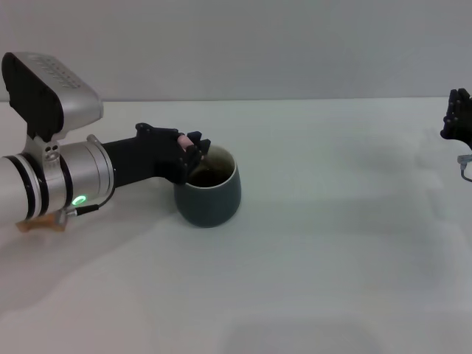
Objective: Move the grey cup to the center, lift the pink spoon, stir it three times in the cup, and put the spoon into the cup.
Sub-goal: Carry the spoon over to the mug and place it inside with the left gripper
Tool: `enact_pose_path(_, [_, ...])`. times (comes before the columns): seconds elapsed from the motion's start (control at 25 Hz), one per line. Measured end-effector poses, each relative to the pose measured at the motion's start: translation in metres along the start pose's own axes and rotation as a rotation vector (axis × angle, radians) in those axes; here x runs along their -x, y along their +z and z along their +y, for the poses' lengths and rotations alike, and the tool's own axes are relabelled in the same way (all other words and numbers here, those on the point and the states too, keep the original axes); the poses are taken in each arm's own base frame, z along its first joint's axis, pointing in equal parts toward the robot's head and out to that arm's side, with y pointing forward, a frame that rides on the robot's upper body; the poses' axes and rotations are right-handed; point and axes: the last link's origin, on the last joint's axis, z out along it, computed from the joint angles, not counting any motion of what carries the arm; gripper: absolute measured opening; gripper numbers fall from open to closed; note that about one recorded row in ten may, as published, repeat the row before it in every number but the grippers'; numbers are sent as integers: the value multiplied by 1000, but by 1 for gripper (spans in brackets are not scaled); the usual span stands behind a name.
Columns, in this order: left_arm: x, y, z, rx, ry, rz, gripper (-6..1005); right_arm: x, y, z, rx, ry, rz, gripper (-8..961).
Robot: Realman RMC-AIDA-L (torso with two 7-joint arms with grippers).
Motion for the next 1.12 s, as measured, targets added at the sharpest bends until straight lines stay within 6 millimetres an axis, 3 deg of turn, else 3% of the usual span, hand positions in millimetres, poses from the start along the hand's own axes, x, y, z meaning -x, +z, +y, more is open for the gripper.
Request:
enact_pose_path(0.56, [4,-15,-5,-25,16,-38,190,1,-1,0,1,2,-6,51])
enact_pose_path(0.76, [4,-23,13,-26,50,-72,192,1,0,3,11,-4,-5,51])
enact_pose_path(1.12, [-1,-10,28,-18,44,-27,194,1,-1,3,13,-5,-6,50])
